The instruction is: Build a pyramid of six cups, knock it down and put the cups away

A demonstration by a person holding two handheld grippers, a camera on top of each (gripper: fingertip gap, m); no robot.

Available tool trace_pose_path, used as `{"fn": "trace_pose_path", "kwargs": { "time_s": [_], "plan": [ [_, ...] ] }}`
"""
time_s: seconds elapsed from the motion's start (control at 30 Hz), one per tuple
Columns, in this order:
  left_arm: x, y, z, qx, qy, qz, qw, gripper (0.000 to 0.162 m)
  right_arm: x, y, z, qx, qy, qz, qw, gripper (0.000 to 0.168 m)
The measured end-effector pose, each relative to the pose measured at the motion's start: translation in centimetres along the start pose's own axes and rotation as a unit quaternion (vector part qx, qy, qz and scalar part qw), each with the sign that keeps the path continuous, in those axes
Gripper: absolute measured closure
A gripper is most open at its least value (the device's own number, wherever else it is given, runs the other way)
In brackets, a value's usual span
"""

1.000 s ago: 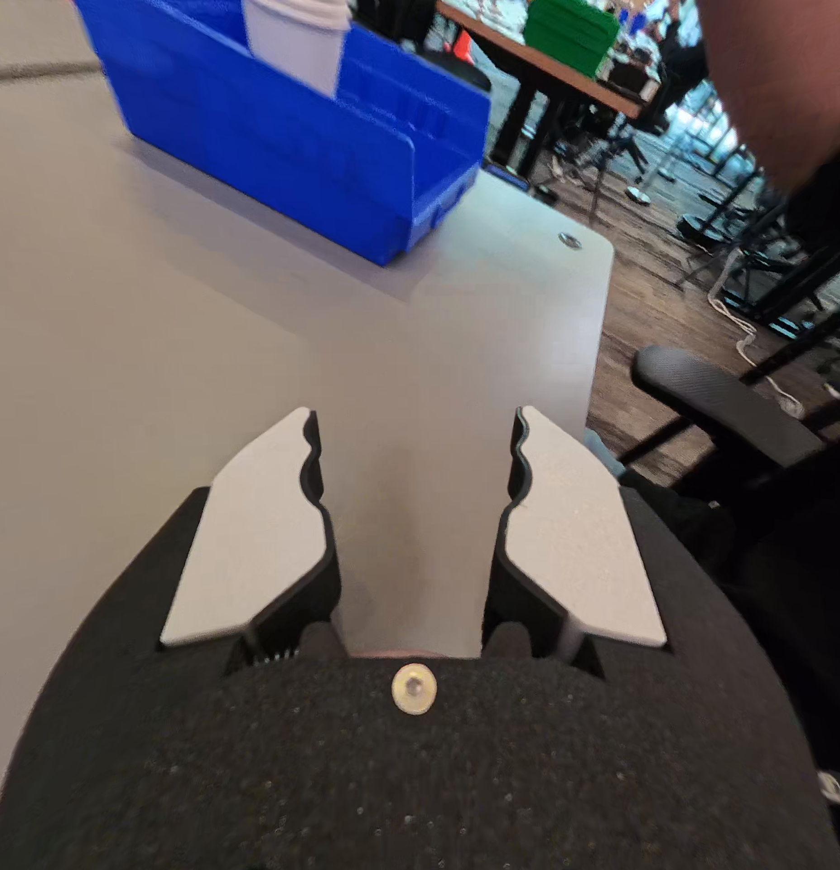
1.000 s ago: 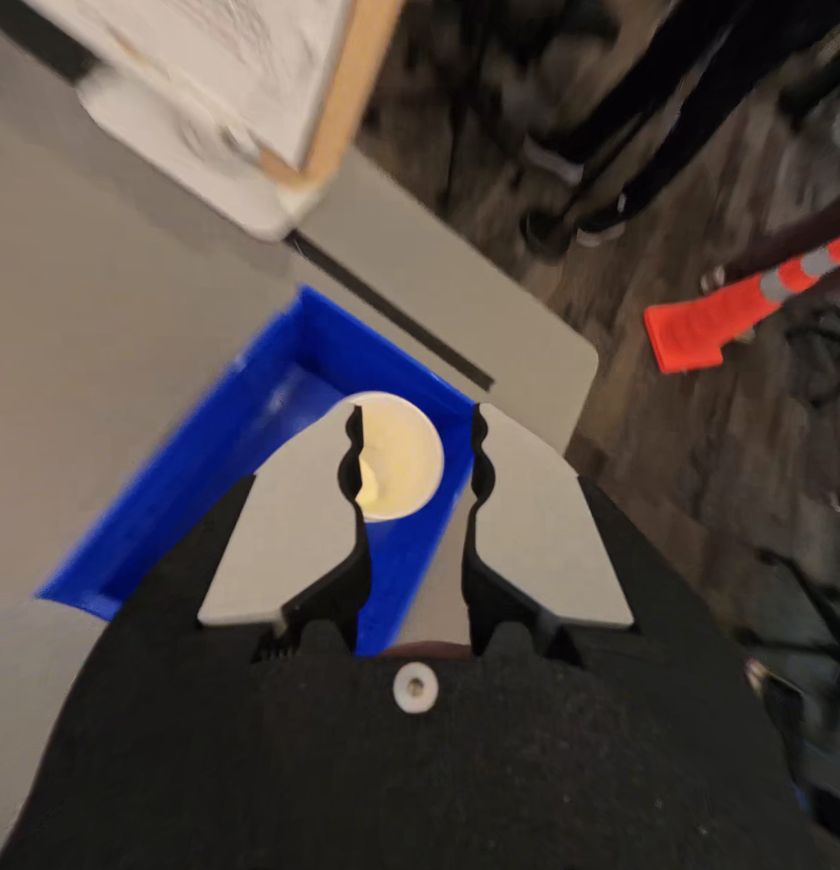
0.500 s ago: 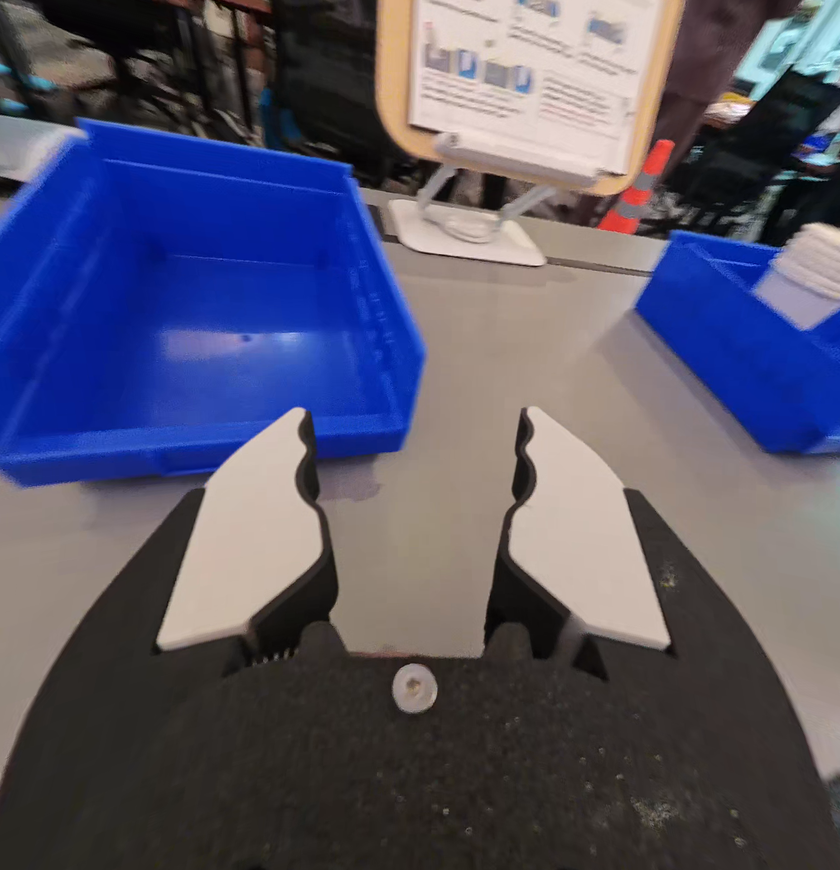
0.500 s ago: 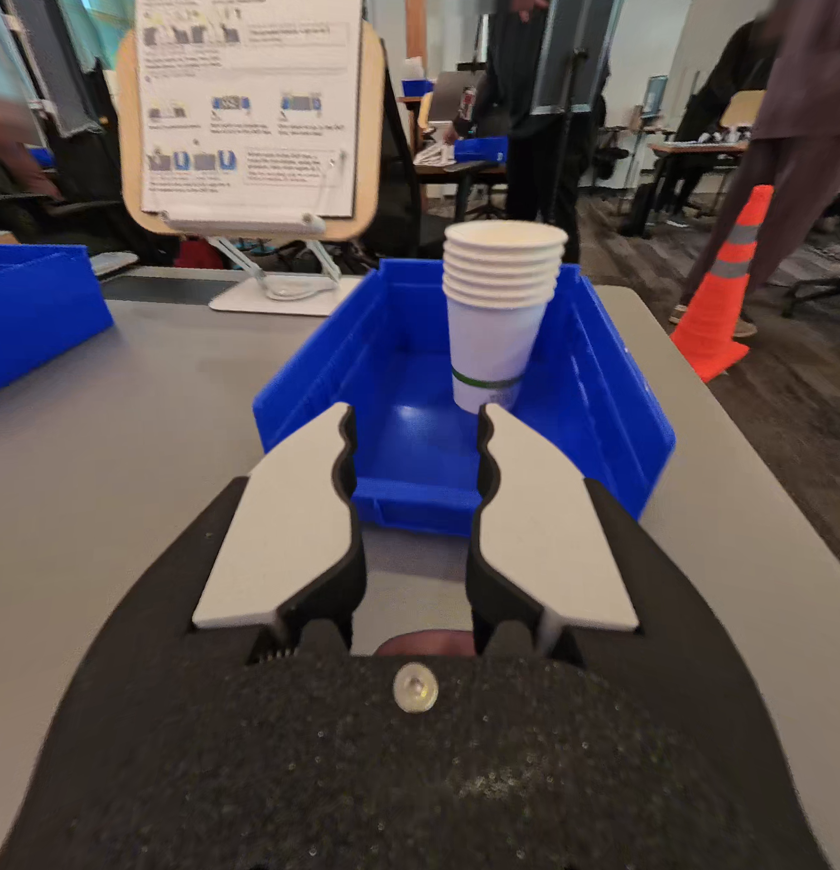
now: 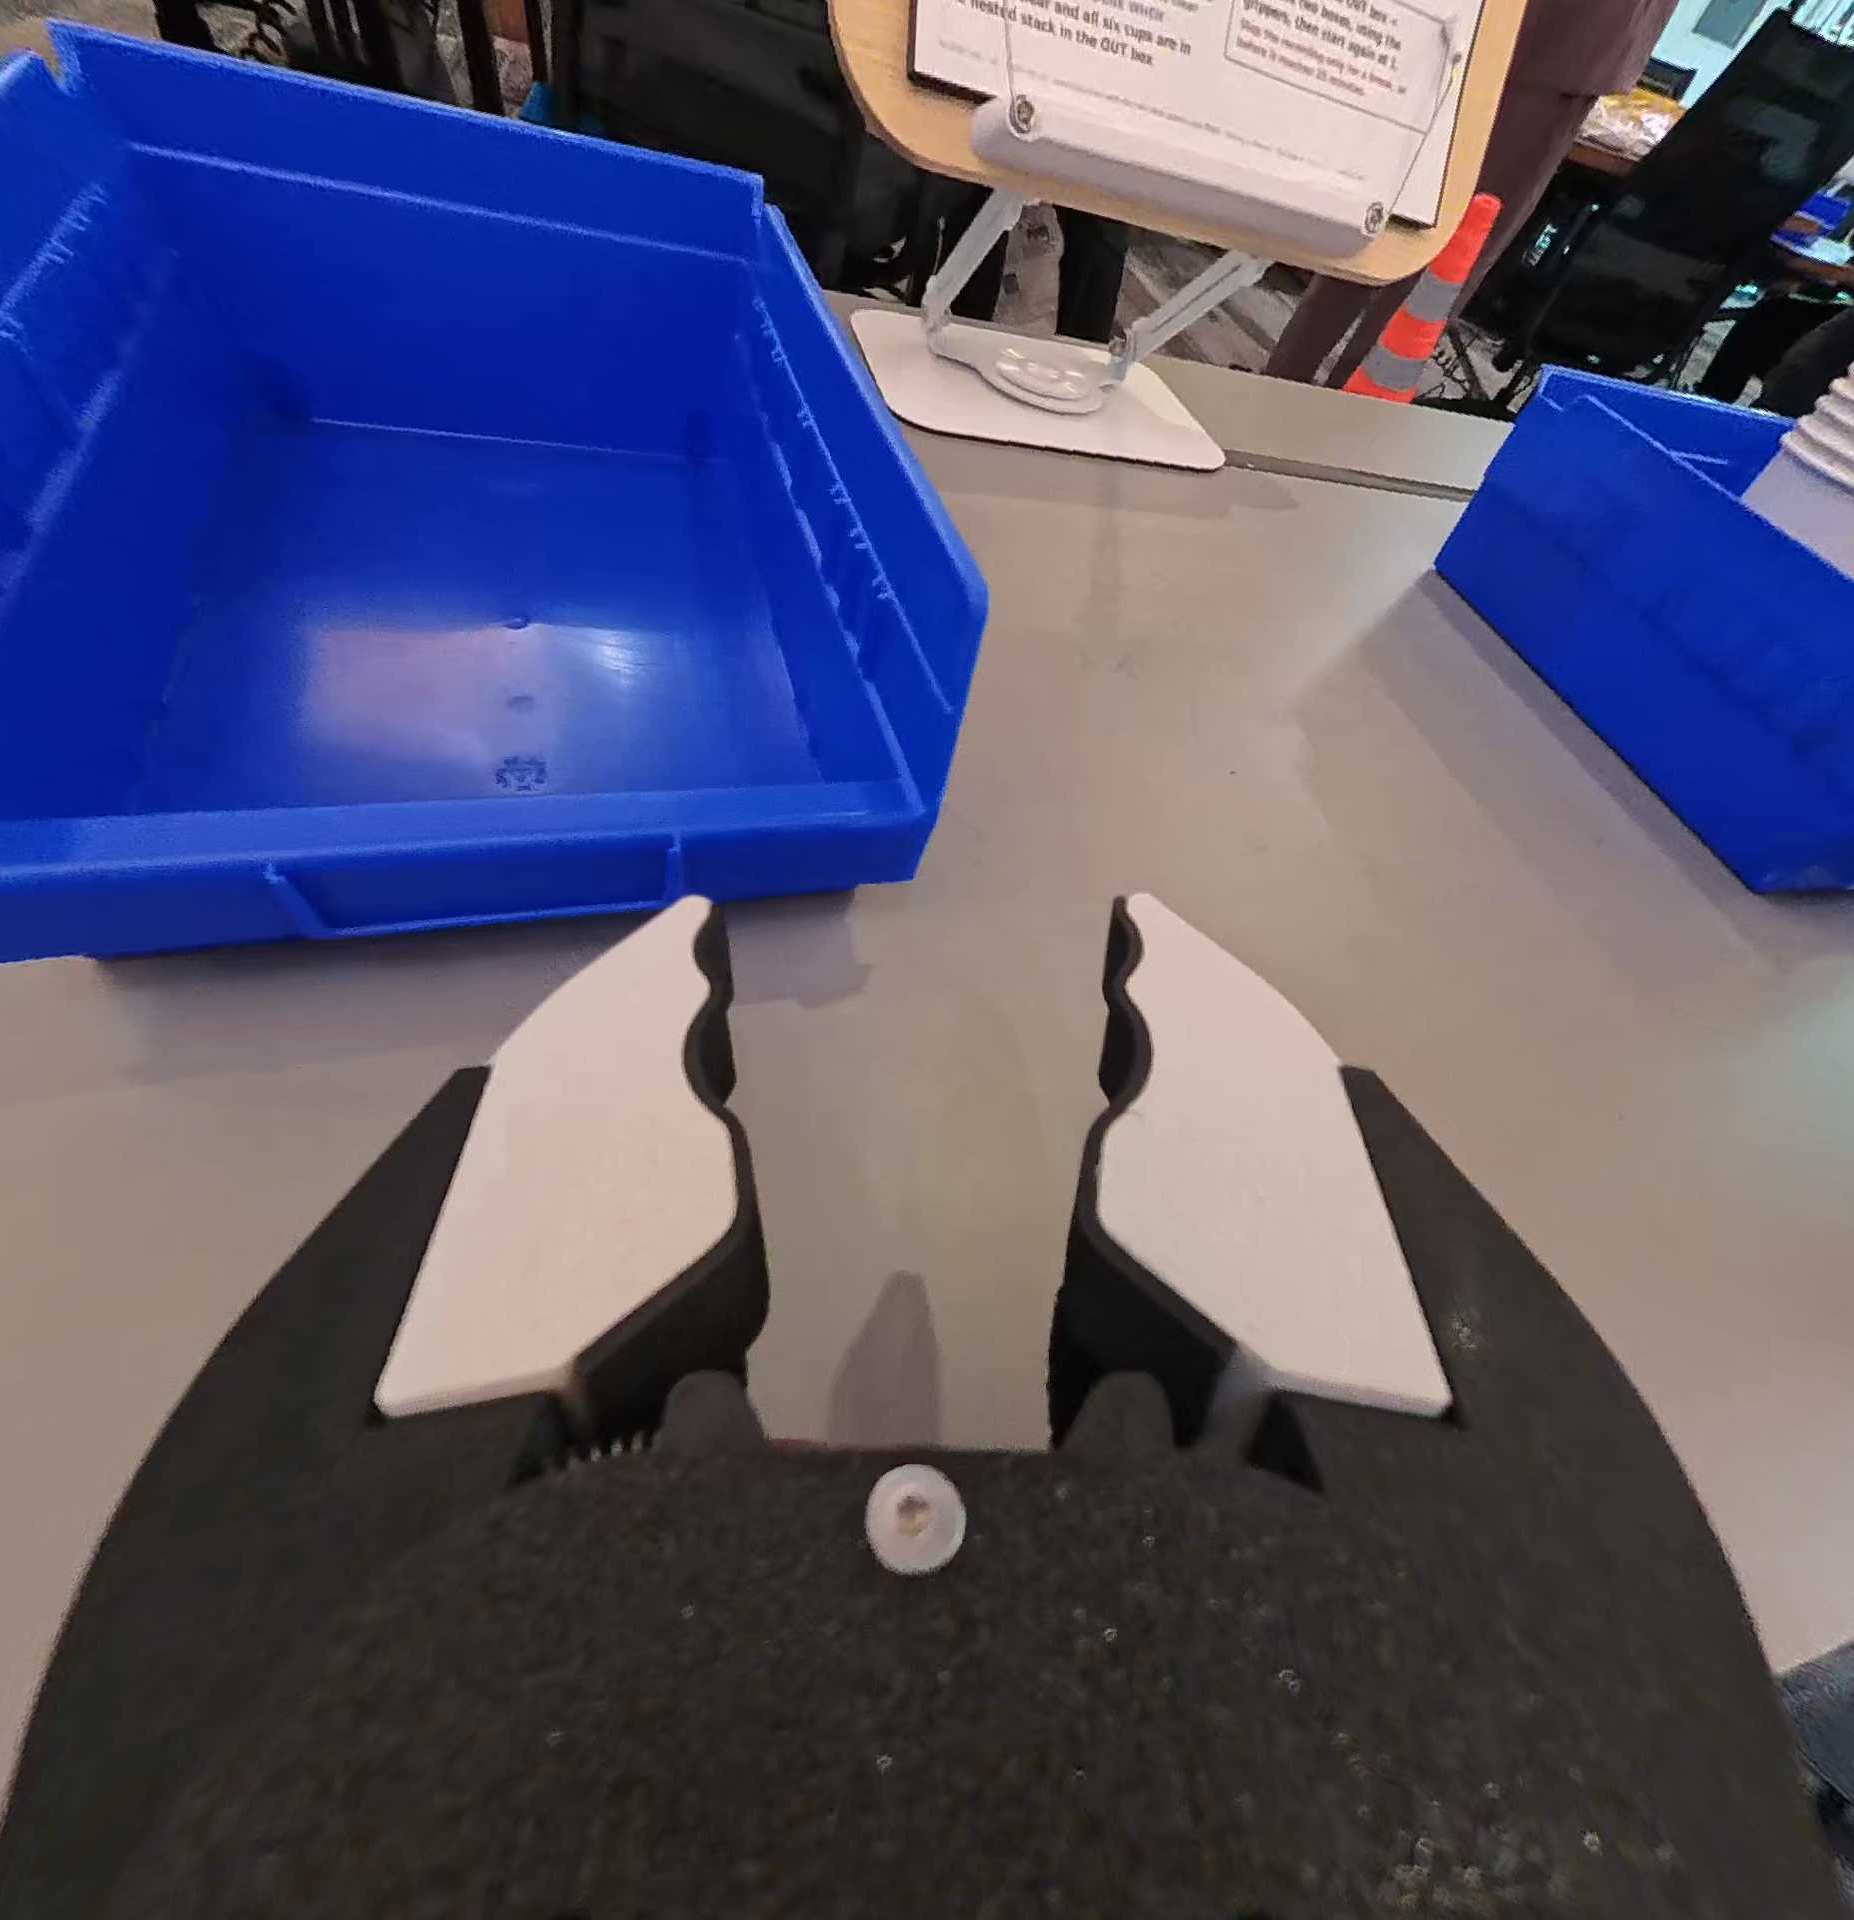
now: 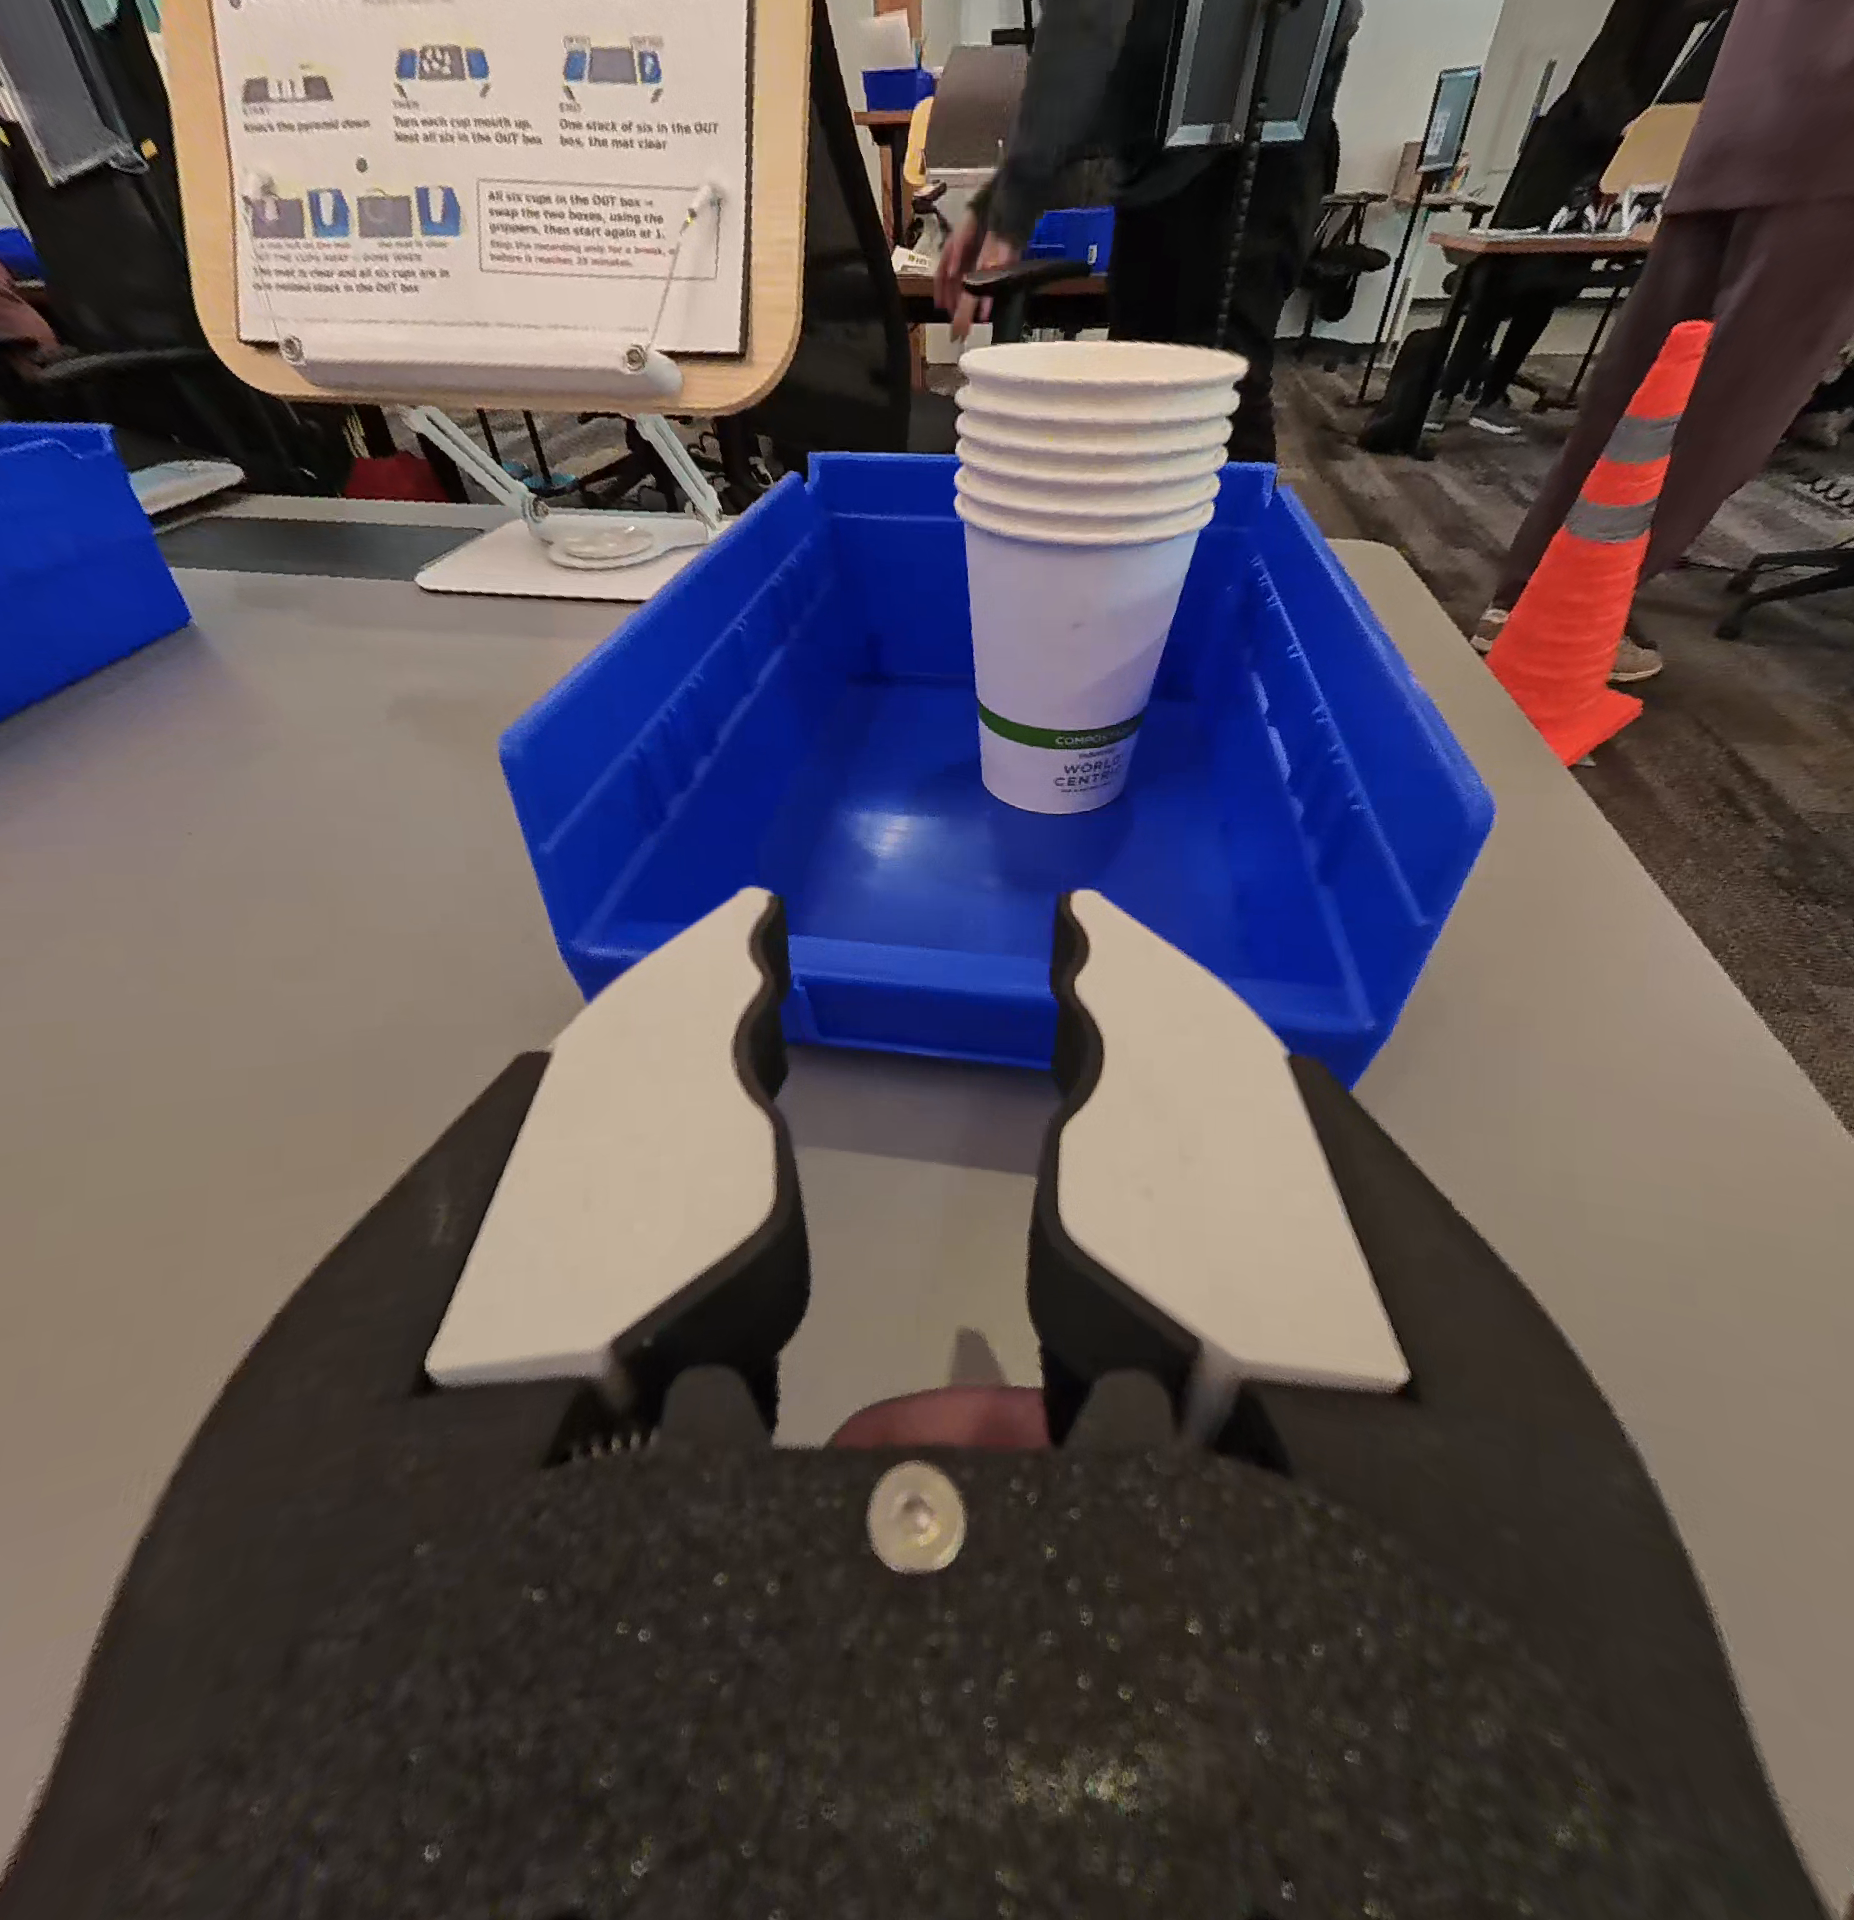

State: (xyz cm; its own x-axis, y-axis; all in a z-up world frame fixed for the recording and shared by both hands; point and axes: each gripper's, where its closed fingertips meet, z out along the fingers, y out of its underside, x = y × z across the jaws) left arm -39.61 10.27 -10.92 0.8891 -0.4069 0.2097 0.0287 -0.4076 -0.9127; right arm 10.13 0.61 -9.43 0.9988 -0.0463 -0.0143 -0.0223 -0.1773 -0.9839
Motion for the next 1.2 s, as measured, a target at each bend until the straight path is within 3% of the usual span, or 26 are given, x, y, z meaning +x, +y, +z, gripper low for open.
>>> {"fn": "trace_pose_path", "kwargs": {
  "time_s": [0.5,0.6,0.67,0.8,0.9,1.03,1.2],
  "plan": [
    [0.5,0.2,0.6,-0.003,-0.005,0.017,1.000,0.087,-0.2,0.3,0.3,-0.004,-0.002,-0.017,1.000,0.124],
    [6.8,0.5,2.4,-0.019,0.072,0.046,0.996,0.085,0.1,0.5,0.3,-0.007,0.006,-0.016,1.000,0.124],
    [13.9,1.4,4.3,-0.049,0.151,0.074,0.985,0.077,0.5,0.4,0.2,-0.006,0.015,-0.016,1.000,0.124],
    [28.0,3.6,8.6,-0.108,0.248,0.125,0.955,0.080,3.1,0.8,-0.2,-0.018,0.073,-0.005,0.997,0.122],
    [35.2,4.1,13.8,-0.132,0.252,0.142,0.948,0.081,5.4,1.1,-0.6,-0.027,0.120,-0.002,0.992,0.119],
    [38.6,4.8,20.2,-0.165,0.189,0.140,0.958,0.085,8.1,2.0,-0.7,-0.053,0.164,0.004,0.985,0.112],
    [37.8,4.0,22.4,-0.161,0.152,0.074,0.972,0.114,8.0,2.7,0.9,-0.068,0.148,0.044,0.986,0.105]
  ]
}}
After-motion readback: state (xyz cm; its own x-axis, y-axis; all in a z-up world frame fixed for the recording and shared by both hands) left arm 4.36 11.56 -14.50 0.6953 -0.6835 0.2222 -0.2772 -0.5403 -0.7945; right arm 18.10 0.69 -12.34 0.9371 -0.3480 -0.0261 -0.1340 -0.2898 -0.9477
